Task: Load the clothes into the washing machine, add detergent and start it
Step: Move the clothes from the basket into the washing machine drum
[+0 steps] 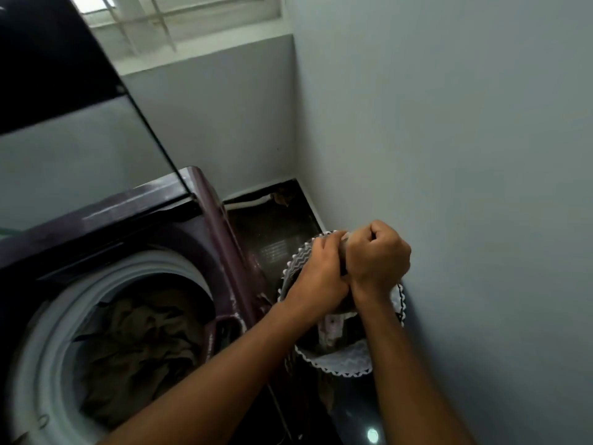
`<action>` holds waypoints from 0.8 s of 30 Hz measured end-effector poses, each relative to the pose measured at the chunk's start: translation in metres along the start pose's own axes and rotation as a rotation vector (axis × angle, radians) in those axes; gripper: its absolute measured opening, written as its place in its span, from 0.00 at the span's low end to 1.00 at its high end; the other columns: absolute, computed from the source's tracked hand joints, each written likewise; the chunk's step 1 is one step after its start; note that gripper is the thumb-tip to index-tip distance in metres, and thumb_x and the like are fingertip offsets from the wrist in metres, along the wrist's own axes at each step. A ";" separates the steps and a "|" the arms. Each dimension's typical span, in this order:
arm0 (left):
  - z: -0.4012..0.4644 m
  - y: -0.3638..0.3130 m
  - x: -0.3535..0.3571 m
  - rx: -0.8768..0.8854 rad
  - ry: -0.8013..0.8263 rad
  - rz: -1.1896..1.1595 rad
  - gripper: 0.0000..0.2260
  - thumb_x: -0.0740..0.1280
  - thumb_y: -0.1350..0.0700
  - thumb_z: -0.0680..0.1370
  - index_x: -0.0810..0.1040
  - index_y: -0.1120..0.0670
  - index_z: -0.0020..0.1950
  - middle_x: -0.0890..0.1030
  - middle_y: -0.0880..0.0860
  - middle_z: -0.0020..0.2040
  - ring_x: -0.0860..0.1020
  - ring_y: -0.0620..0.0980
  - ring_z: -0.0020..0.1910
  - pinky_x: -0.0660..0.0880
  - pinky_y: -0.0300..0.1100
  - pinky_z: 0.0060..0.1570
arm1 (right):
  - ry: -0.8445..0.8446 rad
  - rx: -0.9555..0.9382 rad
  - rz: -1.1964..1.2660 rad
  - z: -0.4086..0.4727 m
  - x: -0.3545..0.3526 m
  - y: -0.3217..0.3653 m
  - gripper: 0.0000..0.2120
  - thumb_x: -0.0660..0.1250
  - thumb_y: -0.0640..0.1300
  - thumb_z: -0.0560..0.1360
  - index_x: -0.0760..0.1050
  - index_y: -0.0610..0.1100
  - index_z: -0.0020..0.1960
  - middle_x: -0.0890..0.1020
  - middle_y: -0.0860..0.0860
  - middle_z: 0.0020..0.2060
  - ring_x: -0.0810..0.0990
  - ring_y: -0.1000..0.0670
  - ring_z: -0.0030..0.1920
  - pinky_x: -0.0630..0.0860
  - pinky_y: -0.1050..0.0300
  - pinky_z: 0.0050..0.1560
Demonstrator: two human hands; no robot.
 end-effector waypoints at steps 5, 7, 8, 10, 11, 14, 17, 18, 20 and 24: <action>-0.021 -0.024 -0.068 0.105 -0.049 0.050 0.13 0.66 0.66 0.72 0.77 0.55 0.55 0.73 0.47 0.44 0.73 0.48 0.45 0.67 0.33 0.41 | 0.074 -0.050 0.135 -0.012 -0.013 0.073 0.11 0.57 0.41 0.65 0.56 0.43 0.27 0.60 0.51 0.21 0.59 0.45 0.25 0.55 0.55 0.27; -0.032 -0.028 -0.096 0.132 -0.065 0.069 0.14 0.65 0.67 0.72 0.78 0.56 0.55 0.75 0.52 0.46 0.74 0.50 0.46 0.69 0.39 0.44 | 0.116 -0.070 0.196 -0.019 -0.016 0.102 0.13 0.57 0.40 0.65 0.54 0.45 0.27 0.57 0.51 0.20 0.56 0.50 0.23 0.52 0.55 0.26; -0.038 -0.028 -0.109 0.146 -0.076 0.076 0.14 0.65 0.67 0.71 0.78 0.56 0.55 0.76 0.52 0.47 0.75 0.51 0.46 0.70 0.41 0.45 | 0.138 -0.077 0.225 -0.023 -0.015 0.117 0.14 0.58 0.40 0.65 0.54 0.45 0.26 0.56 0.51 0.20 0.55 0.50 0.23 0.52 0.55 0.25; -0.049 -0.024 -0.138 0.163 -0.108 0.087 0.14 0.65 0.67 0.71 0.78 0.56 0.54 0.77 0.53 0.47 0.76 0.52 0.48 0.74 0.47 0.49 | 0.184 -0.078 0.280 -0.032 -0.012 0.146 0.15 0.59 0.40 0.65 0.54 0.45 0.26 0.56 0.51 0.20 0.55 0.50 0.23 0.53 0.53 0.26; -0.057 -0.020 -0.153 0.169 -0.129 0.089 0.14 0.64 0.66 0.70 0.78 0.56 0.54 0.79 0.53 0.48 0.77 0.53 0.49 0.75 0.49 0.50 | 0.209 -0.078 0.302 -0.038 -0.011 0.162 0.15 0.59 0.40 0.65 0.55 0.44 0.26 0.56 0.50 0.20 0.55 0.50 0.24 0.53 0.52 0.27; -0.085 -0.006 -0.202 0.165 -0.229 0.041 0.12 0.64 0.62 0.74 0.80 0.58 0.56 0.82 0.53 0.51 0.78 0.51 0.51 0.75 0.39 0.52 | 0.334 -0.050 0.374 -0.060 0.006 0.204 0.12 0.59 0.43 0.65 0.61 0.40 0.25 0.59 0.47 0.21 0.59 0.50 0.24 0.59 0.49 0.28; -0.126 0.014 -0.252 0.145 -0.365 -0.001 0.10 0.67 0.64 0.77 0.81 0.59 0.58 0.82 0.50 0.53 0.76 0.42 0.51 0.67 0.25 0.49 | 0.576 0.046 0.525 -0.097 0.034 0.243 0.12 0.61 0.44 0.62 0.72 0.35 0.28 0.71 0.40 0.24 0.67 0.49 0.27 0.69 0.48 0.30; -0.140 0.025 -0.266 0.135 -0.409 -0.035 0.10 0.67 0.64 0.78 0.82 0.58 0.58 0.81 0.49 0.53 0.76 0.40 0.52 0.68 0.24 0.49 | 0.677 0.094 0.605 -0.113 0.045 0.255 0.10 0.61 0.44 0.61 0.73 0.37 0.27 0.72 0.43 0.23 0.68 0.49 0.29 0.69 0.50 0.30; -0.168 0.054 -0.286 0.091 -0.493 -0.171 0.10 0.68 0.59 0.79 0.81 0.50 0.60 0.82 0.46 0.54 0.78 0.39 0.53 0.72 0.29 0.52 | 0.916 0.207 0.753 -0.150 0.065 0.276 0.07 0.62 0.41 0.60 0.75 0.43 0.25 0.74 0.48 0.24 0.70 0.49 0.30 0.67 0.55 0.32; -0.220 0.133 -0.306 -0.131 -0.688 -0.456 0.12 0.67 0.46 0.78 0.81 0.48 0.59 0.84 0.47 0.55 0.81 0.45 0.56 0.77 0.42 0.58 | 1.310 0.167 0.802 -0.219 0.099 0.298 0.06 0.66 0.34 0.68 0.81 0.40 0.37 0.80 0.43 0.32 0.77 0.47 0.35 0.76 0.54 0.41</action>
Point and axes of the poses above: each hand's wrist, its own z-axis towards the middle knuckle, its own x-axis out of the palm, y = z × x, the point moved 9 cm from there along z, towards the middle knuckle
